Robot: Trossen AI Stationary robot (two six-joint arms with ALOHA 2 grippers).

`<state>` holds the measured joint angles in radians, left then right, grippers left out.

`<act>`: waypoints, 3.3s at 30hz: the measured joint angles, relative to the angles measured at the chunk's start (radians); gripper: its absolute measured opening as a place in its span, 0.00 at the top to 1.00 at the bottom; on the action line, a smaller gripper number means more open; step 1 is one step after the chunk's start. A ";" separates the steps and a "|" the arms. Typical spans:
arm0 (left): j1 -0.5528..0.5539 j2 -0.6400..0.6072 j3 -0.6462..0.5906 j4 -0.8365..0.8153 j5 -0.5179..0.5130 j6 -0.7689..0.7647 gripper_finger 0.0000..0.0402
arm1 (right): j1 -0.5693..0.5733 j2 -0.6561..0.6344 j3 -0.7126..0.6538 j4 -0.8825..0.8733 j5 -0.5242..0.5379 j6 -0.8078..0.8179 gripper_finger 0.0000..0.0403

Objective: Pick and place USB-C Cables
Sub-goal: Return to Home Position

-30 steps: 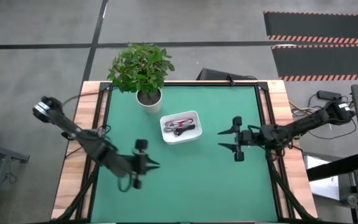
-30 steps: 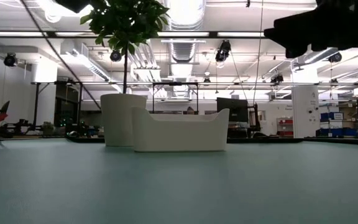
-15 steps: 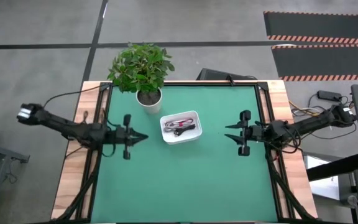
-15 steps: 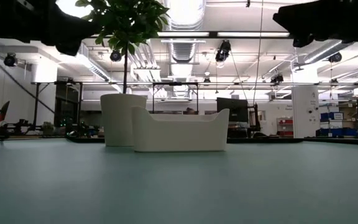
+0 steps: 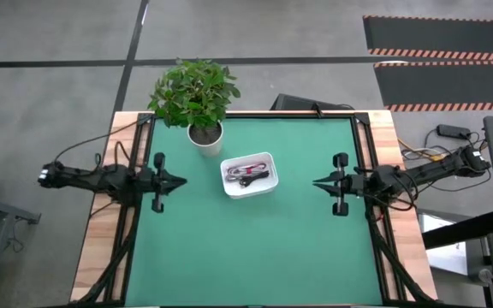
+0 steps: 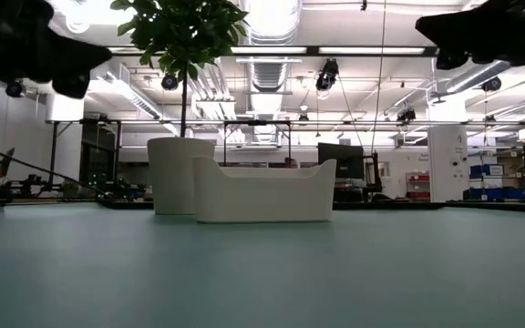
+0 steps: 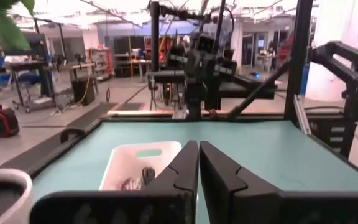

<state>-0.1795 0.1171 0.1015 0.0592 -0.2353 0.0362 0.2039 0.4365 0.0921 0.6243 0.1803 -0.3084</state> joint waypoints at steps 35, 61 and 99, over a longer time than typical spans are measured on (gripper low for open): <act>0.000 -0.033 -0.096 0.011 0.015 -0.030 1.00 | 0.001 -0.434 -0.080 -0.328 -0.239 -0.008 0.98; 0.000 -0.032 -0.097 0.011 0.014 -0.030 1.00 | 0.000 -0.376 -0.081 -0.343 0.214 0.047 0.98; 0.000 -0.032 -0.097 0.011 0.015 -0.029 1.00 | 0.000 -0.376 -0.082 -0.344 0.213 0.047 0.98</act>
<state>-0.1799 0.0849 0.0044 0.0703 -0.2207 0.0071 0.2043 0.0605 0.0105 0.2802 0.3935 -0.2616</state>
